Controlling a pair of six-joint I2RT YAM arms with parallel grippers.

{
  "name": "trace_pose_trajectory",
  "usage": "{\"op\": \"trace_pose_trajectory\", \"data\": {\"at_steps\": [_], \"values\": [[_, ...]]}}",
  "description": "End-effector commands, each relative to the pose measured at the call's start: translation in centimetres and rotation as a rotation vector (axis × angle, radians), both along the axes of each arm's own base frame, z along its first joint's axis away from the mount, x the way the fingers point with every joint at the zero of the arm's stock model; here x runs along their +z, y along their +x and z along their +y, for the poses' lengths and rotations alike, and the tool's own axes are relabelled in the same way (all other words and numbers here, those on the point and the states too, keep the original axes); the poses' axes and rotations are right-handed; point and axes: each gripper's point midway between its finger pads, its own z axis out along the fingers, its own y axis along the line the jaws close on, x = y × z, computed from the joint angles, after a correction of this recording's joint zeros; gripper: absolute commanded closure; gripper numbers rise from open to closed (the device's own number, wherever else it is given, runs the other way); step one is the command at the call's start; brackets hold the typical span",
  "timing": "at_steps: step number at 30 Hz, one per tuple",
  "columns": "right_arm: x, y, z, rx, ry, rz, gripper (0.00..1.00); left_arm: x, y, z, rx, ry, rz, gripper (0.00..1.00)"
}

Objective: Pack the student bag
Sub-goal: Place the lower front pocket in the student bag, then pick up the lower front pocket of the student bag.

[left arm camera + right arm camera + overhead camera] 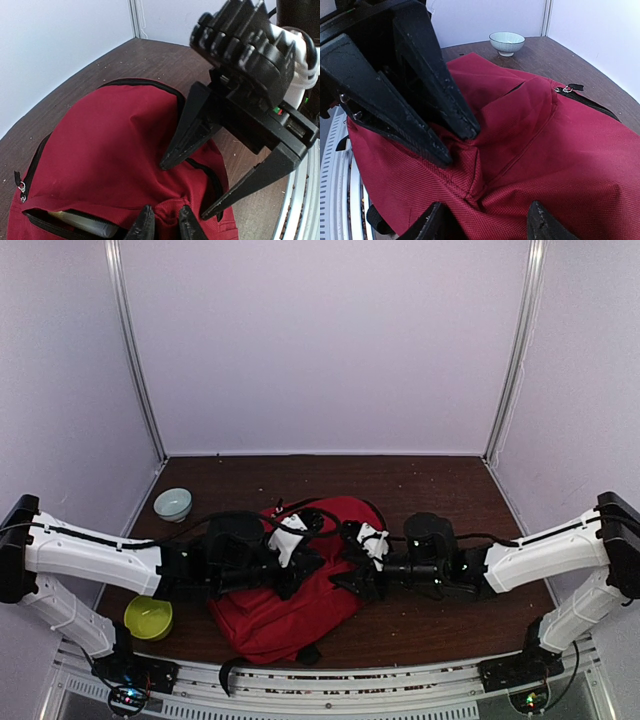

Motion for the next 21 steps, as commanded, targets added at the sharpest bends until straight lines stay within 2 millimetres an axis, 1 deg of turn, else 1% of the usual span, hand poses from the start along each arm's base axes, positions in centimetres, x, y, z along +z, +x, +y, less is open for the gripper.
{"op": "trace_pose_trajectory", "data": {"at_steps": [1,5,8,12,15,16,17,19,21], "values": [[0.9,0.2,0.5,0.002,0.011,-0.037,0.43,2.7,1.1,0.2,0.053,-0.087,-0.019,0.76],[0.9,0.2,0.4,0.006,0.001,-0.048,0.44,3.2,0.6,0.3,0.033,-0.088,-0.018,0.75],[1.0,0.3,0.5,0.007,0.000,-0.055,0.44,3.6,0.4,0.9,0.034,-0.101,-0.016,0.73],[0.8,0.2,0.6,0.015,-0.006,-0.051,0.44,3.1,-0.5,1.4,-0.001,-0.085,0.008,0.62],[0.7,0.1,0.5,0.017,-0.018,-0.050,0.44,2.7,-1.5,1.6,-0.038,-0.045,0.060,0.48],[0.7,0.1,0.4,0.016,-0.020,-0.052,0.44,2.5,-1.8,1.7,-0.049,-0.026,0.084,0.45],[0.8,0.1,0.4,0.015,-0.020,-0.054,0.44,2.4,-2.1,1.9,-0.053,-0.010,0.105,0.43],[0.9,0.1,0.2,0.014,-0.021,-0.055,0.45,2.2,-2.4,2.6,-0.052,0.023,0.151,0.44],[0.8,0.0,0.2,0.016,-0.025,-0.053,0.45,2.1,-2.3,3.5,-0.045,0.028,0.212,0.47]]}}
